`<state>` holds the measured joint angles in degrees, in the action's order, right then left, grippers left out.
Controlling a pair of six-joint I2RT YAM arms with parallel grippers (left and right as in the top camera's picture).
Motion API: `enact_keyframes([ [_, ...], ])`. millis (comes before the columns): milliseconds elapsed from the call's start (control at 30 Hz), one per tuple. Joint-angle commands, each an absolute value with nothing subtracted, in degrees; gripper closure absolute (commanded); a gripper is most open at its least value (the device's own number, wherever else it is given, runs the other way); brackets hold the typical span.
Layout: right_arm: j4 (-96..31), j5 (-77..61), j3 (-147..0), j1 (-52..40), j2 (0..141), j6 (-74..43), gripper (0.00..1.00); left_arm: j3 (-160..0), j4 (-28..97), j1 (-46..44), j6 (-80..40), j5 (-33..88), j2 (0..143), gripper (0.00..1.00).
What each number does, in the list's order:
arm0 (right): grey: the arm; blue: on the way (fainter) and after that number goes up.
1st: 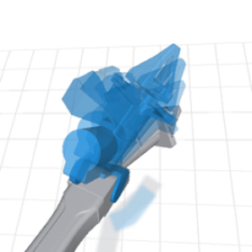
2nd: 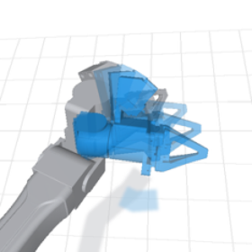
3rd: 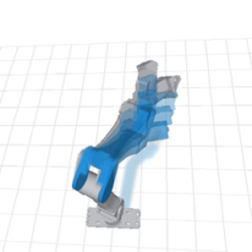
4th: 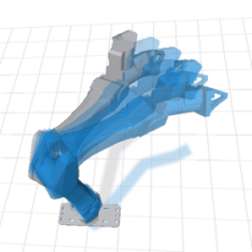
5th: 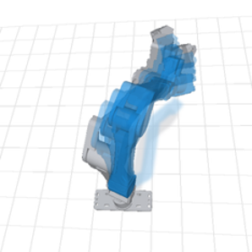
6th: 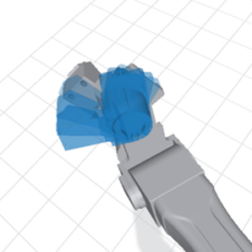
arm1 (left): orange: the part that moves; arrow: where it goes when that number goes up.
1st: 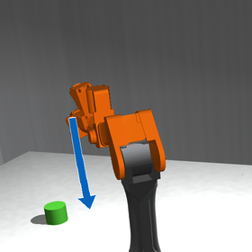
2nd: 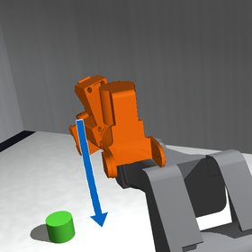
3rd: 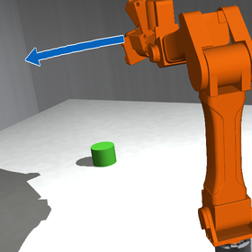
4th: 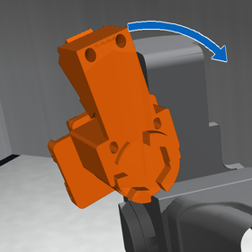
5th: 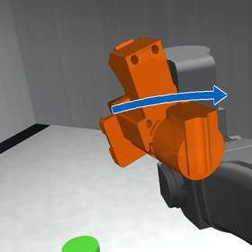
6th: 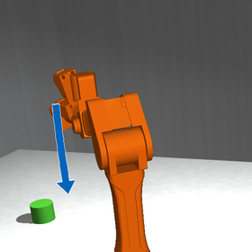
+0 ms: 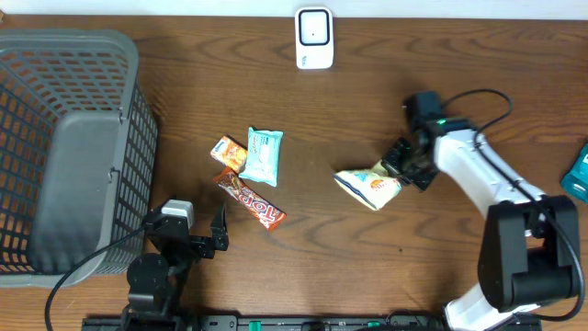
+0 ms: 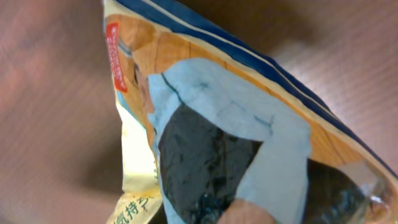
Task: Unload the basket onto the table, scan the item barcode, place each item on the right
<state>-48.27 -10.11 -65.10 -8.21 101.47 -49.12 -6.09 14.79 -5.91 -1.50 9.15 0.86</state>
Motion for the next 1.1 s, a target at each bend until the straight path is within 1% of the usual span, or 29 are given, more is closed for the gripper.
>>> enact_keyframes([
  [0,-53.8,-33.5,-68.8,-4.5,101.2,-38.9,0.98,-4.8,15.2,-6.2,-1.6,9.9,0.6,0.02],
  [133,-61.4,-49.5,-68.9,-1.8,101.2,-38.9,0.98,-4.8,15.2,-6.2,-1.6,9.9,0.6,0.02],
  [267,-72.4,-57.9,-68.9,-1.1,101.2,-40.2,0.99,-4.8,15.2,-6.2,-1.6,9.9,0.6,0.02],
  [333,-76.4,-60.7,-68.9,-1.1,101.2,-42.3,0.99,-4.8,15.2,-6.2,-1.6,9.9,0.6,0.02],
  [433,-82.4,-64.8,-68.9,-1.1,101.2,-42.3,0.98,-4.8,15.2,-6.2,-1.6,9.9,0.6,0.02],
  [633,-97.5,-68.1,-68.9,-1.1,101.2,-42.4,0.99,-4.8,15.2,-6.2,-1.6,9.9,0.6,0.02],
  [1067,-97.5,-68.9,-68.8,-2.2,101.2,-42.8,0.99,-4.8,15.2,-6.2,-1.6,9.9,0.6,0.02],
])
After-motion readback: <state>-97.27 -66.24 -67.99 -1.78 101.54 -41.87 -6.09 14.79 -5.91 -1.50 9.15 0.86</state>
